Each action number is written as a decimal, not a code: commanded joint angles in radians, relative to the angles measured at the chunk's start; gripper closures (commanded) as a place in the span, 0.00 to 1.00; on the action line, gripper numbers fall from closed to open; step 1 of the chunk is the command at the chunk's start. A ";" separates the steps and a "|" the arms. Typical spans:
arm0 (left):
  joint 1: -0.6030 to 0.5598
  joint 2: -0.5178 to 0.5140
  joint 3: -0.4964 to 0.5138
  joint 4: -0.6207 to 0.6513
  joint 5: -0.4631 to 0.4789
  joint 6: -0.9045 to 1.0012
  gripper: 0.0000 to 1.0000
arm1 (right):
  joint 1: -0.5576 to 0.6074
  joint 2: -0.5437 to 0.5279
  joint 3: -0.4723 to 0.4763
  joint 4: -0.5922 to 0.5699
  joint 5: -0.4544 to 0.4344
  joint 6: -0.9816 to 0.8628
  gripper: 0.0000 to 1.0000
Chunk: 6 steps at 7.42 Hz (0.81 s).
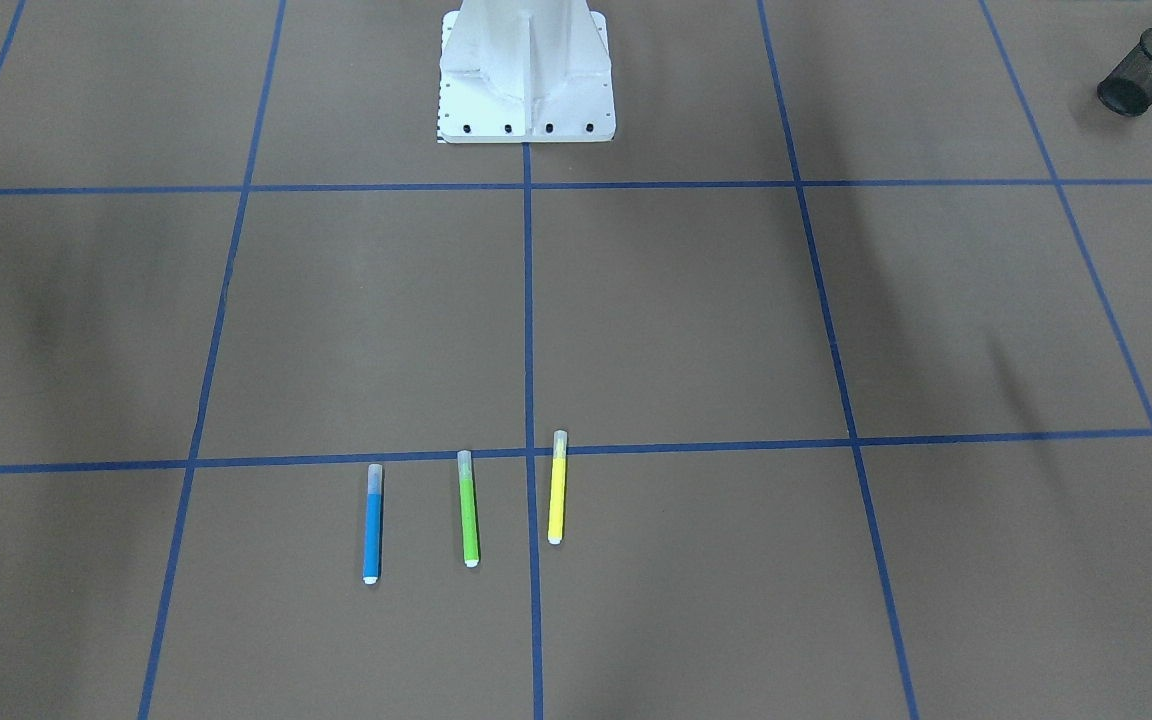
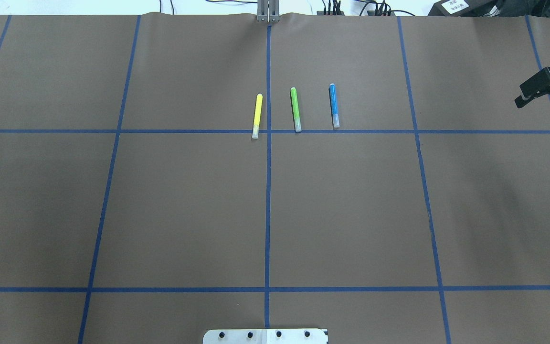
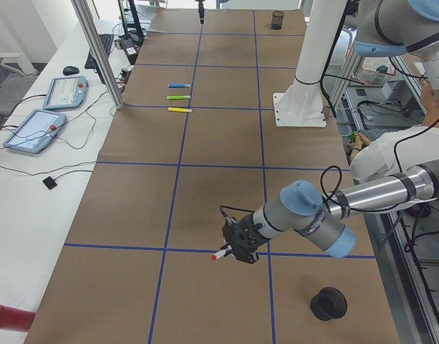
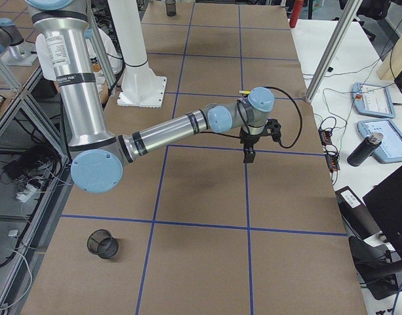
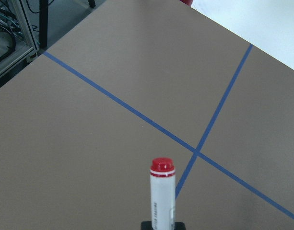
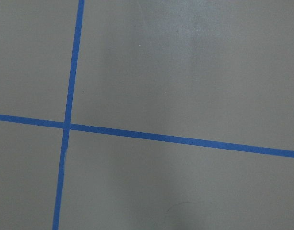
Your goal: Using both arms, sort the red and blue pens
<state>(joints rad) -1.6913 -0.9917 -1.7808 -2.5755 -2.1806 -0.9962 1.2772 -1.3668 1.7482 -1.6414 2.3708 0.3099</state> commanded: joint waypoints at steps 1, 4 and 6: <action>-0.063 0.115 0.050 -0.197 0.022 0.051 1.00 | 0.001 0.000 0.005 0.000 -0.002 0.000 0.00; -0.206 0.243 0.072 -0.296 0.053 0.288 1.00 | 0.001 0.002 0.004 0.000 -0.002 0.000 0.00; -0.325 0.272 0.113 -0.328 0.051 0.423 1.00 | 0.001 0.000 0.001 0.000 -0.004 0.000 0.00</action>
<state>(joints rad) -1.9467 -0.7388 -1.6912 -2.8861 -2.1298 -0.6613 1.2772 -1.3662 1.7505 -1.6414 2.3681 0.3098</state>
